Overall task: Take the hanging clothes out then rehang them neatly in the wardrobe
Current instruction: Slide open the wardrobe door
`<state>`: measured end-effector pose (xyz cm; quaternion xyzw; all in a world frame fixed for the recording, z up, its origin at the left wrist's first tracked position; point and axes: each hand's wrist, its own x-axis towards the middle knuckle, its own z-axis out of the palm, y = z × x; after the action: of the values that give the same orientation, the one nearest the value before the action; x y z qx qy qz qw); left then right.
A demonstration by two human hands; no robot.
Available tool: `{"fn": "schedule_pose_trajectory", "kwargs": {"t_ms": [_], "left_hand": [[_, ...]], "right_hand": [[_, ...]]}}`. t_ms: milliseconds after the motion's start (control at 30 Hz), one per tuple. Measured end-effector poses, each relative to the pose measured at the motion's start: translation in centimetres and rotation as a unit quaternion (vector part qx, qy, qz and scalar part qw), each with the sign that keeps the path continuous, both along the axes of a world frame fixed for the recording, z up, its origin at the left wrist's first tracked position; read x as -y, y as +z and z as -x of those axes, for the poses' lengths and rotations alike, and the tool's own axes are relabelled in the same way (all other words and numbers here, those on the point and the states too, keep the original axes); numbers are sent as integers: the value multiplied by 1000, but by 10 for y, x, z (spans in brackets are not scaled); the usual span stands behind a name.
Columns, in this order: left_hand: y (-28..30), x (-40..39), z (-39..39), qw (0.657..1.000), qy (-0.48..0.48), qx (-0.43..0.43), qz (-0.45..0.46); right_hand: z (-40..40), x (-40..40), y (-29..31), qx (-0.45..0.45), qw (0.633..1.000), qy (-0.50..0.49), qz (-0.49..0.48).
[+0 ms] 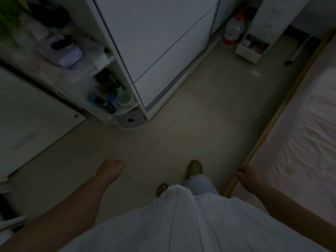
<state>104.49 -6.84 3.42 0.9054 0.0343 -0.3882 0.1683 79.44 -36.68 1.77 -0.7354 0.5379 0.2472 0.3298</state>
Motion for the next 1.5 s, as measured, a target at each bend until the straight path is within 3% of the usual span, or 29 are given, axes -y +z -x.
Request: {"fn": "schedule_pose_trajectory", "kwargs": {"t_ms": [200, 567, 767, 933, 1033, 1167, 1333, 1500], "left_hand": [[-3, 58, -48, 999, 49, 6, 19], [18, 187, -114, 985, 166, 17, 37], [49, 243, -188, 973, 169, 132, 82], [91, 281, -254, 915, 244, 265, 182], [117, 296, -272, 871, 236, 388, 188], [159, 312, -277, 771, 233, 553, 211], [204, 327, -298, 662, 224, 694, 176], [239, 346, -301, 612, 307, 722, 100]], "right_hand": [[-67, 77, -17, 1, 999, 42, 0], [-236, 264, 26, -32, 983, 179, 29], [-345, 284, 46, 74, 969, 231, 38], [-445, 286, 95, 248, 929, 266, 67], [-492, 282, 126, 341, 881, 312, 104], [-537, 276, 171, 459, 792, 384, 119], [-585, 276, 224, 602, 616, 478, 172], [-622, 279, 258, 673, 463, 535, 217]]}}
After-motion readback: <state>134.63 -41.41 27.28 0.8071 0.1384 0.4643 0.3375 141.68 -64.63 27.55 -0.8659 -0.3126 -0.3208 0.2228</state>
